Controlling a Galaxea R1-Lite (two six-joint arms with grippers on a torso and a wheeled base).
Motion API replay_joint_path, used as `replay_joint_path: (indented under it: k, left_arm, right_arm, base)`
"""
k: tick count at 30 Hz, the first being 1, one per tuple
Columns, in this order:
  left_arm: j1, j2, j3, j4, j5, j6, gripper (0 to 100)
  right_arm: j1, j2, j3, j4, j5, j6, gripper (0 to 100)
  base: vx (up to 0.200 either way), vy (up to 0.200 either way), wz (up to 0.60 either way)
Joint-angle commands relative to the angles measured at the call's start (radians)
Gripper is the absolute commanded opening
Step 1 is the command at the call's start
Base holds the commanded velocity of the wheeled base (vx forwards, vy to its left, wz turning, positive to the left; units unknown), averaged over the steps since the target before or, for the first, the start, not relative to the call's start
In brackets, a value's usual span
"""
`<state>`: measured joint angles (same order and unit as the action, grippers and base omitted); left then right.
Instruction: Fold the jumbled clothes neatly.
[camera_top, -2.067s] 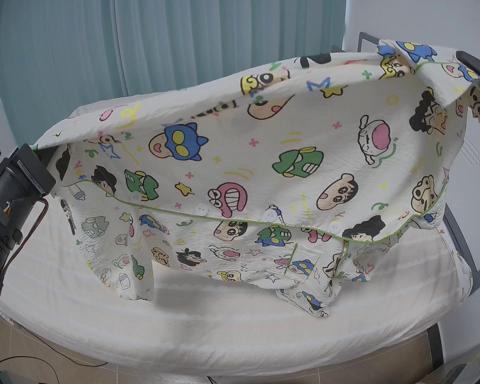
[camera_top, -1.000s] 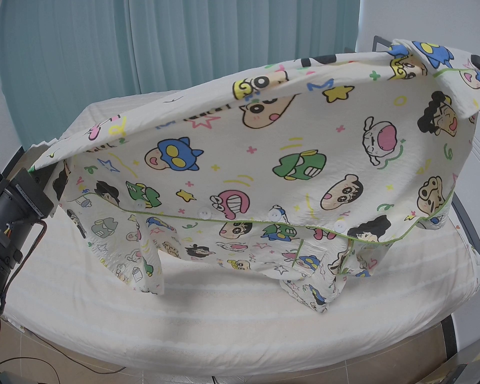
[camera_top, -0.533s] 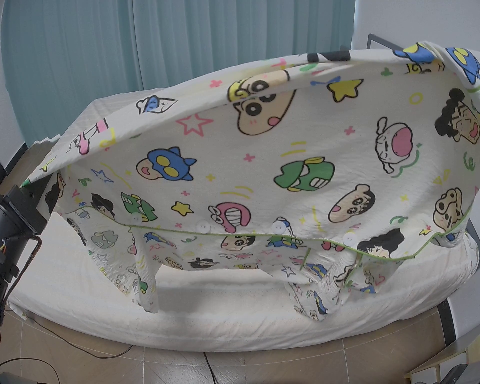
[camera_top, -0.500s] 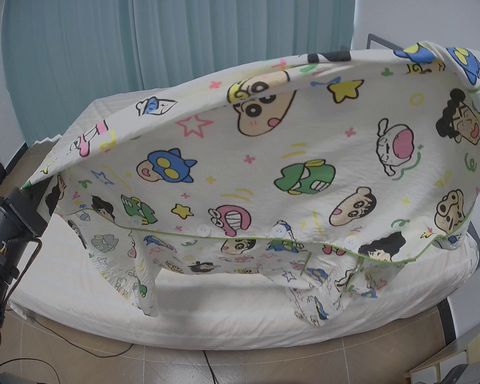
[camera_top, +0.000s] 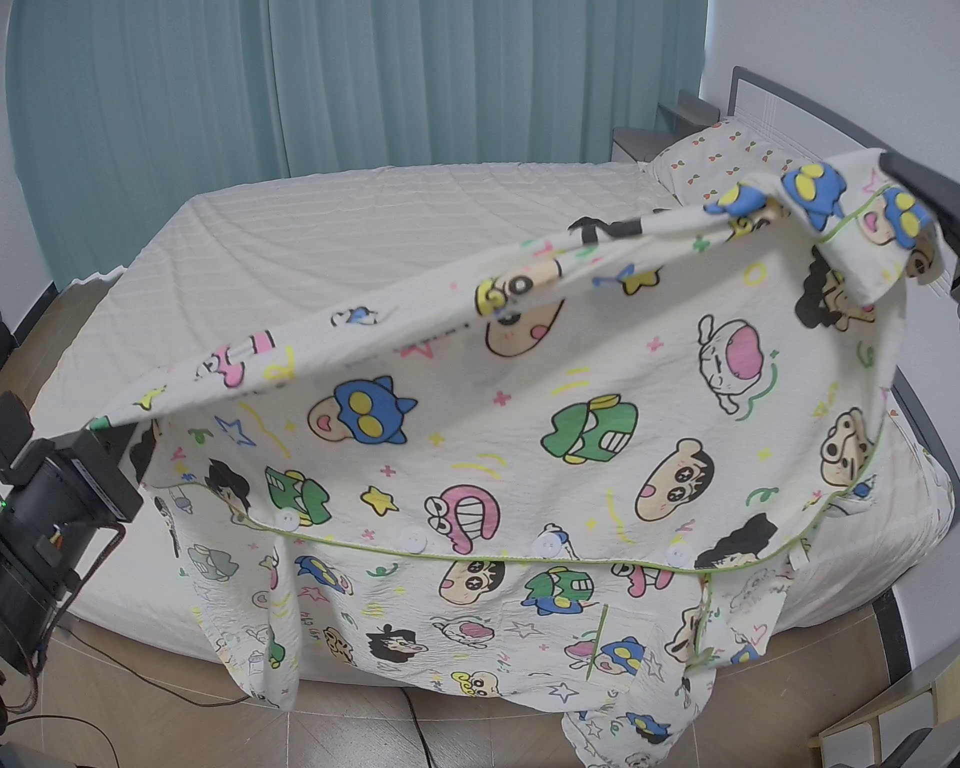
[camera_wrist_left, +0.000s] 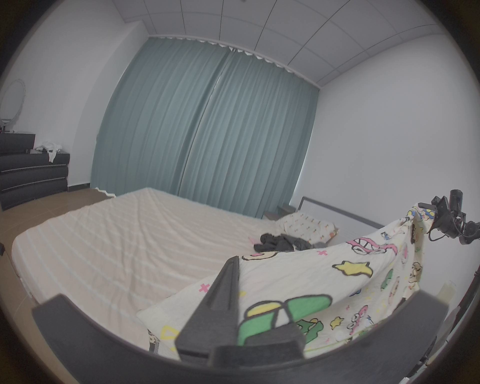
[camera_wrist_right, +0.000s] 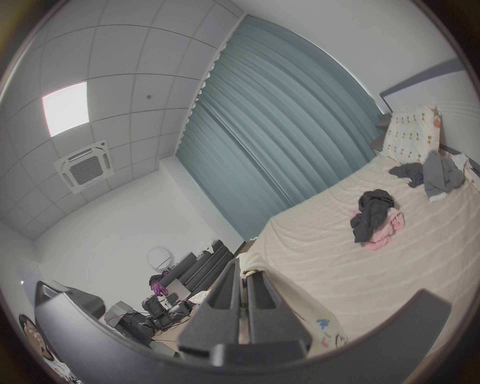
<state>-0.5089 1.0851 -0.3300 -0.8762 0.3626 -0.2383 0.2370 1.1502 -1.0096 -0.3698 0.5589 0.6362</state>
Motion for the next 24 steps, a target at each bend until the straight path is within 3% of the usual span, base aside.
replay_joint_path:
  k: [1, 8, 10, 17, 24]
  left_arm:
    - [0.006, 0.119, 0.049, 0.002, -0.008, -0.044, 0]
    - [0.012, 0.323, 0.055, -0.009, -0.03, -0.171, 0]
    - [0.05, 0.404, 0.016, -0.012, -0.062, -0.187, 0]
    - [0.15, 0.575, -0.118, -0.02, -0.079, -0.19, 0]
    - [0.207, 0.815, -0.262, -0.142, -0.079, -0.187, 0]
  right_arm:
    - [-0.031, 0.123, 0.035, -0.028, 0.003, -0.003, 0]
    - [-0.051, 0.201, 0.089, -0.032, 0.001, -0.01, 0]
    - [-0.064, 0.26, 0.092, -0.047, -0.001, -0.029, 0]
    - [-0.077, 0.381, 0.092, -0.153, -0.004, -0.033, 0]
    - [-0.07, 0.571, 0.043, -0.305, -0.042, -0.035, 0]
  base:
    - [0.0, 0.0, 0.0]
    - [0.0, 0.0, 0.0]
    - [0.0, 0.0, 0.0]
    - [0.2, 0.0, 0.0]
    - [0.2, 0.0, 0.0]
